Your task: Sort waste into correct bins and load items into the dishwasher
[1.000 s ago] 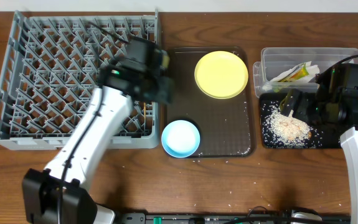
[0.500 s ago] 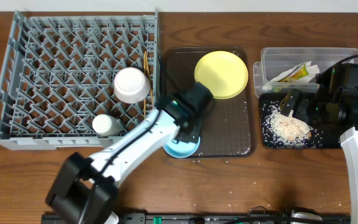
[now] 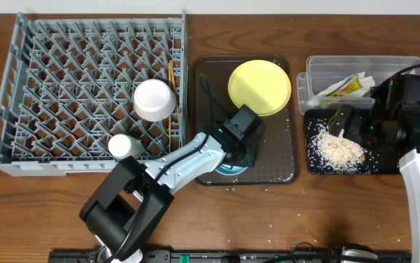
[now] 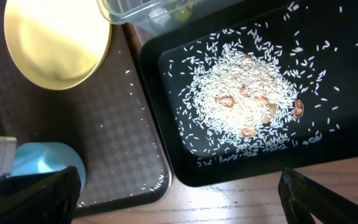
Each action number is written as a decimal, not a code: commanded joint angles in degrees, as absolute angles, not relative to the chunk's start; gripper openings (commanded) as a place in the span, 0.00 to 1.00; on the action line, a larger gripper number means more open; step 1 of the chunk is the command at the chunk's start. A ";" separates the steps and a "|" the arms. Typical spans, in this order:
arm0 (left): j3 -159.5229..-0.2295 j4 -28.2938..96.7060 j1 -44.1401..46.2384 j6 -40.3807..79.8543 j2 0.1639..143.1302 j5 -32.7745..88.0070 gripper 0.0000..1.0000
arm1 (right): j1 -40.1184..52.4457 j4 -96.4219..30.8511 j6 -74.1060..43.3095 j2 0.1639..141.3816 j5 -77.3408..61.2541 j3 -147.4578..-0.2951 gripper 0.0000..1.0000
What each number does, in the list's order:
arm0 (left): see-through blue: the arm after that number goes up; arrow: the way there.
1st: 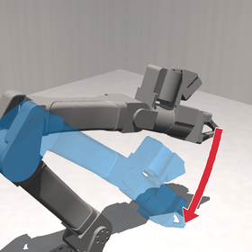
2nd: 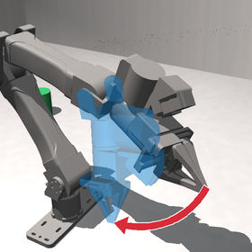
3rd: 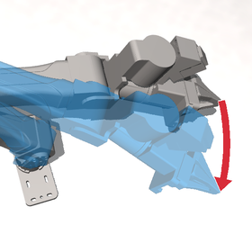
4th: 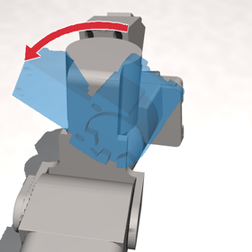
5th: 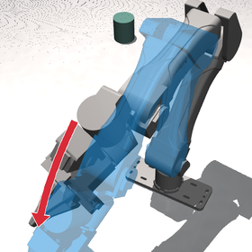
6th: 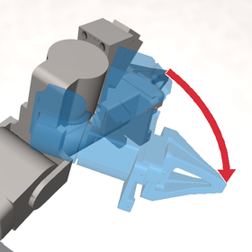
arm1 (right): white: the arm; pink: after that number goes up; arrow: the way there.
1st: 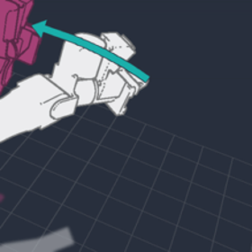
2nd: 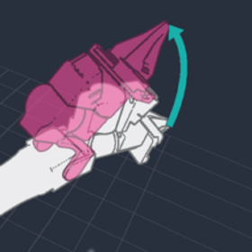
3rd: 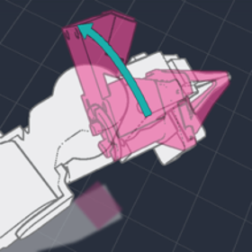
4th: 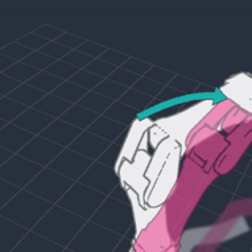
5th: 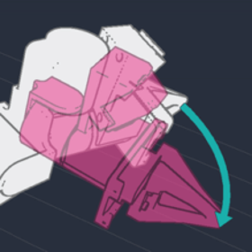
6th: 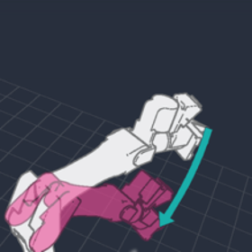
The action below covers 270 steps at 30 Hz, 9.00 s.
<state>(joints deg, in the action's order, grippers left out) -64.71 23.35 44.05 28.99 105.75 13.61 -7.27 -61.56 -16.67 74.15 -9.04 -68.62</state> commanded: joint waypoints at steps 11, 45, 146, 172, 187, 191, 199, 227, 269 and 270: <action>-72.14 40.95 42.15 17.23 95.66 6.11 0.44 | -7.86 -61.56 -15.77 74.22 -9.28 -69.63 0.99; -72.73 39.07 38.02 14.83 101.84 7.35 0.08 | -7.86 -61.56 -15.77 74.22 -9.28 -69.63 0.99; -78.98 28.75 42.13 0.54 110.15 8.51 0.08 | -7.86 -61.56 -15.77 74.22 -9.28 -69.63 0.99; -77.23 38.65 33.56 20.58 106.30 6.11 0.43 | -7.86 -61.56 -15.77 74.22 -9.28 -69.63 0.99; -77.23 32.10 33.71 18.48 119.70 17.37 0.08 | -7.86 -61.56 -15.77 74.22 -9.28 -69.63 0.99; -77.25 32.38 33.71 18.46 120.09 17.37 0.08 | -7.86 -61.54 -15.77 74.22 -9.28 -69.63 0.99; -79.92 38.06 31.24 17.74 108.79 14.61 0.07 | -7.86 -61.56 -15.77 74.22 -9.30 -69.63 0.99; -77.45 35.62 10.79 -20.38 89.01 -66.11 0.07 | -7.86 -61.56 -15.77 74.22 -9.28 -69.63 0.99; -76.38 22.55 1.85 -14.85 110.48 -70.72 0.08 | -7.86 -61.54 -15.77 74.22 -9.28 -69.63 0.99; -76.38 22.55 1.98 -14.85 110.72 -70.72 0.08 | -7.86 -61.56 -15.77 74.22 -9.28 -69.63 0.99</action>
